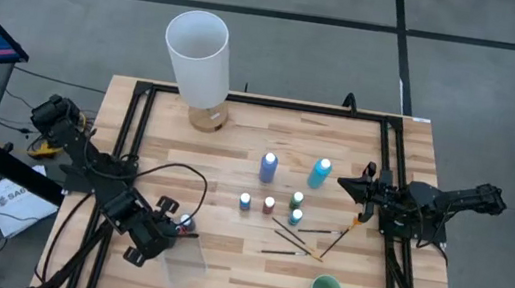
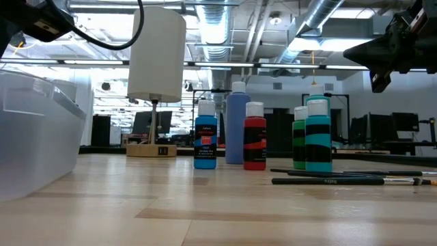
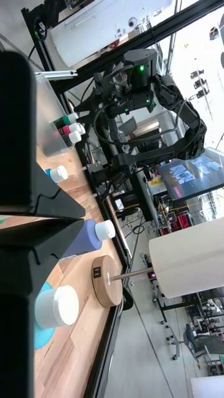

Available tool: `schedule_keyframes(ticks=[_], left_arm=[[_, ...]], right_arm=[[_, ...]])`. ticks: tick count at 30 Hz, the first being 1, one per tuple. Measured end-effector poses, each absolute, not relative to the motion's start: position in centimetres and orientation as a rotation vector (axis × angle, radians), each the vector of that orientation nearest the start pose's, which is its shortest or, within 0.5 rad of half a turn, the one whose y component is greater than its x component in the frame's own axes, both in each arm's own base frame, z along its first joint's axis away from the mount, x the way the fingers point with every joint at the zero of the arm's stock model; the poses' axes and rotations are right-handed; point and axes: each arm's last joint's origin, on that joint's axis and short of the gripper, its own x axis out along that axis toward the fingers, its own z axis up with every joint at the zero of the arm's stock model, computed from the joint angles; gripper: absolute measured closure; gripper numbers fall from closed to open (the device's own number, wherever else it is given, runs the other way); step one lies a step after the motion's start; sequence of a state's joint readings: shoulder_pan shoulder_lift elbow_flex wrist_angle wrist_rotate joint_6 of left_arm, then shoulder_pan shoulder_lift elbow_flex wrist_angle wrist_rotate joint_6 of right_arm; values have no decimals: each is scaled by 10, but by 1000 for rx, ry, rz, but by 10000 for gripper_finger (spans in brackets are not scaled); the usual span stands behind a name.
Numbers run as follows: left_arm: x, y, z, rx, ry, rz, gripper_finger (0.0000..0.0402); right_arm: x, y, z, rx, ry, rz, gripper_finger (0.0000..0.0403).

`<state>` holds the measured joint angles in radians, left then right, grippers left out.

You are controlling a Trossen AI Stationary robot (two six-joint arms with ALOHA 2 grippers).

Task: Pick & Place Paint Supplies
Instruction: Put the green paint bottle into the transparent bin, then put the blue paint bottle into the transparent bin

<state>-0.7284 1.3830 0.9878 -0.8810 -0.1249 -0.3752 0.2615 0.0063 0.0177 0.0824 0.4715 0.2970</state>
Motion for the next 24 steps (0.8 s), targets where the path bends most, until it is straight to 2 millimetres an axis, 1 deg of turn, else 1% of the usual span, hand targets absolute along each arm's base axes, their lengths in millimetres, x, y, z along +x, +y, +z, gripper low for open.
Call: schedule_keyframes(ticks=[6, 9, 11, 14, 19, 21, 24], left_arm=[[187, -161, 233, 210, 1234, -288, 270], [185, -158, 240, 194, 1213, -288, 267], [186, -154, 248, 169, 1183, -288, 264], [186, -144, 266, 153, 1092, -242, 261], [189, -119, 296, 247, 881, -101, 250], [193, -107, 305, 245, 814, -67, 242], [207, -88, 314, 222, 725, -26, 224]], right_arm=[[94, 11, 177, 329, -118, -196, 394], [94, 11, 177, 329, -118, -196, 394], [94, 11, 177, 329, -118, -196, 394], [94, 11, 177, 329, -118, -195, 394], [94, 11, 177, 329, -118, -195, 394], [94, 11, 177, 329, -118, -195, 394], [94, 11, 177, 329, -118, -195, 394]])
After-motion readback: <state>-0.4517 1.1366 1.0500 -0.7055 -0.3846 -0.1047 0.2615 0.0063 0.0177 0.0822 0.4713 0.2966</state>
